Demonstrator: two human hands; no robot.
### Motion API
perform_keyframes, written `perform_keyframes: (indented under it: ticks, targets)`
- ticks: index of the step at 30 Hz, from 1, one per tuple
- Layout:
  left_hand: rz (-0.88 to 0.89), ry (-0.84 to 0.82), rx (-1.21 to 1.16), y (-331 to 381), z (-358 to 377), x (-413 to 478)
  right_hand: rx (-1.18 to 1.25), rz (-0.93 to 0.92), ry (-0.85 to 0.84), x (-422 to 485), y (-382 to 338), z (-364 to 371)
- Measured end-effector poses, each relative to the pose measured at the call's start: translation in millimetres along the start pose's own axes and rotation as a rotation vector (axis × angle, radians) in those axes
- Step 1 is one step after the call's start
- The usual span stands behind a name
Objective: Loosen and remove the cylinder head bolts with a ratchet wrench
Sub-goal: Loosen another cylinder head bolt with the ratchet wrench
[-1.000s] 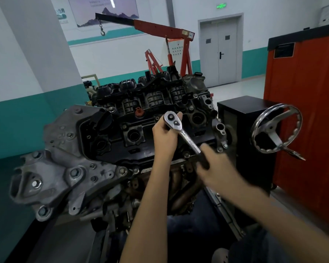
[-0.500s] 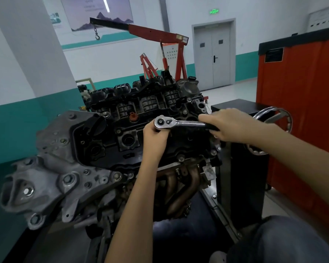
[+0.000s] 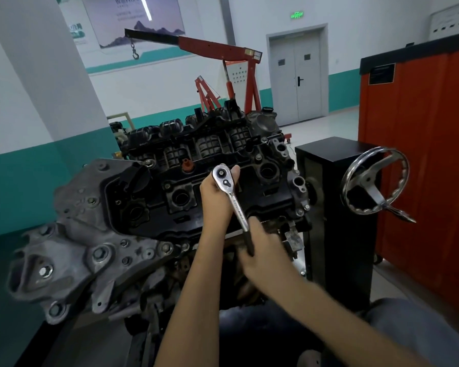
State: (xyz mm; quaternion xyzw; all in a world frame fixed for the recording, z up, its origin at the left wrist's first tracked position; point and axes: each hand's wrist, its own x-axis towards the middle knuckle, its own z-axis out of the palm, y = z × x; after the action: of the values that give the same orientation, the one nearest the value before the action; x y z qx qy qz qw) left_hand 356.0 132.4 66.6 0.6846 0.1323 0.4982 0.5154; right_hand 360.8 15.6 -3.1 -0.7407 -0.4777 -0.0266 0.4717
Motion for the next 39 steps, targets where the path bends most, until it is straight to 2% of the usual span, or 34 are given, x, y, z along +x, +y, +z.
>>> perform_keyframes:
  ticks: [2, 4, 6, 9, 12, 17, 21, 23, 26, 28, 30, 32, 34, 36, 39]
  targets:
    - [0.018, -0.057, 0.018, 0, -2, 1, -0.127, -0.057, -0.123, 12, 20, -43]
    - [0.05, -0.116, 0.065, 4, -3, 3, -0.383, -0.159, -0.232, 44, 33, -94]
    - [0.067, -0.139, 0.104, 6, -5, 3, -0.729, -0.312, -0.251, 81, 31, -134]
    - [0.025, -0.08, 0.053, 7, -10, 1, -0.937, -0.491, -0.192, 110, 19, -145]
    - [0.016, -0.013, 0.04, 3, -7, -3, -0.841, -0.39, -0.113, 83, 19, -123]
    - [-0.021, 0.073, -0.011, 2, 5, -5, -0.159, -0.036, 0.016, 4, 8, -31]
    - [-0.034, 0.065, -0.033, 3, 3, -2, 0.178, 0.074, 0.042, -7, -22, 25]
    - [-0.061, 0.045, 0.009, 2, 0, 1, 0.09, 0.036, 0.009, -1, -12, 7]
    - [-0.019, -0.074, 0.048, 1, -4, 4, -0.135, -0.047, -0.185, 19, 17, -59]
    - [0.017, -0.139, 0.096, 3, -6, 4, -0.43, -0.151, -0.288, 50, 27, -108]
    - [0.041, -0.148, 0.111, 5, -7, 4, -0.777, -0.322, -0.276, 85, 23, -140]
    - [0.034, -0.121, 0.101, 6, -9, 2, -0.915, -0.445, -0.219, 104, 16, -146]
    - [0.035, -0.078, 0.092, 4, -9, 0, -0.892, -0.411, -0.164, 98, 17, -135]
    - [0.038, -0.04, 0.078, 1, -5, -2, -0.755, -0.286, -0.097, 69, 26, -113]
    - [0.021, 0.008, 0.036, -1, 3, -3, -0.277, -0.086, -0.004, 18, 25, -61]
